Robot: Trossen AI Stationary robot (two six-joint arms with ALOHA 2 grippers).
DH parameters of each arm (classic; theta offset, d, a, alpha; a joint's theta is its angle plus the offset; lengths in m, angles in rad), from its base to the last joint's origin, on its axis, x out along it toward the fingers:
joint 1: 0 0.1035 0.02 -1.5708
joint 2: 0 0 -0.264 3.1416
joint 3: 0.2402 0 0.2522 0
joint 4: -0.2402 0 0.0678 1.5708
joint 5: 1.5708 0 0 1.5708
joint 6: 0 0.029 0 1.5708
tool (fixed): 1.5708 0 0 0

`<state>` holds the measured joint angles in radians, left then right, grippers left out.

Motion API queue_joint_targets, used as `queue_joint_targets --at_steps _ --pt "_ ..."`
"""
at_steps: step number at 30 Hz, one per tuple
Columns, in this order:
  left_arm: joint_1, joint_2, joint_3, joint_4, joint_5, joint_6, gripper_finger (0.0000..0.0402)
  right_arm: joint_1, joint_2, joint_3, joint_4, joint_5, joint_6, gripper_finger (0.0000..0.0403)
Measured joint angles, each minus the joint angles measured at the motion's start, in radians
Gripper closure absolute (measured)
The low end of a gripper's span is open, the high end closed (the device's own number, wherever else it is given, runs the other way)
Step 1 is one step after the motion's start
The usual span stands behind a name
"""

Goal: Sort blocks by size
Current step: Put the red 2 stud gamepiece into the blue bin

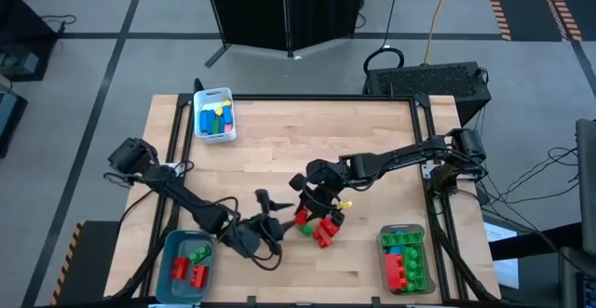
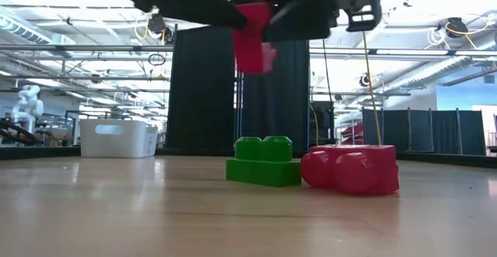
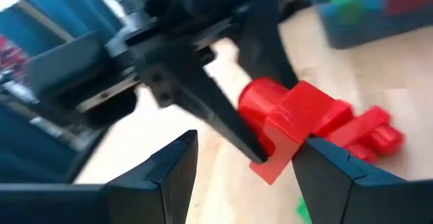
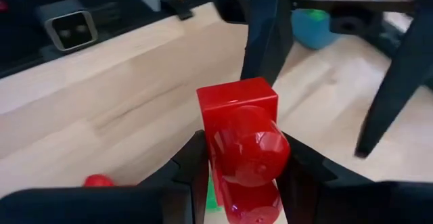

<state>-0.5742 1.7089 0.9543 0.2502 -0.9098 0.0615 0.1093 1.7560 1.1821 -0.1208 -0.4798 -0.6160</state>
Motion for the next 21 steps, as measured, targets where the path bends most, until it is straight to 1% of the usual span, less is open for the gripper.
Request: queue_joint_targets --at_steps 3,8,11,14,16,19,21 --pt "-0.028 -0.019 0.000 -0.049 -0.073 -0.052 0.0187 0.000 -0.001 0.003 0.015 0.041 0.004 0.0284" --pt "-0.085 -0.075 0.000 -0.152 -0.153 -0.173 0.0187 -0.006 -0.001 0.002 0.119 0.034 0.050 0.0284" --pt "-0.118 -0.113 0.000 -0.203 -0.157 -0.266 0.0187 -0.005 0.003 -0.001 0.203 0.031 0.088 0.0284" --pt "-0.141 -0.127 0.001 -0.240 -0.157 -0.342 0.0187 -0.005 0.003 -0.001 0.326 0.040 0.156 0.0284" --pt "-0.153 -0.127 0.001 -0.253 -0.170 -0.382 0.0187 -0.005 0.003 -0.001 0.409 0.084 0.204 0.0284" --pt "-0.170 -0.128 0.001 -0.295 -0.248 -0.444 0.0187 -0.003 0.003 -0.002 0.504 0.134 0.258 0.0284" --pt "-0.181 -0.128 0.001 -0.336 -0.306 -0.493 0.0187 -0.003 0.003 -0.002 0.566 0.140 0.287 0.0284"
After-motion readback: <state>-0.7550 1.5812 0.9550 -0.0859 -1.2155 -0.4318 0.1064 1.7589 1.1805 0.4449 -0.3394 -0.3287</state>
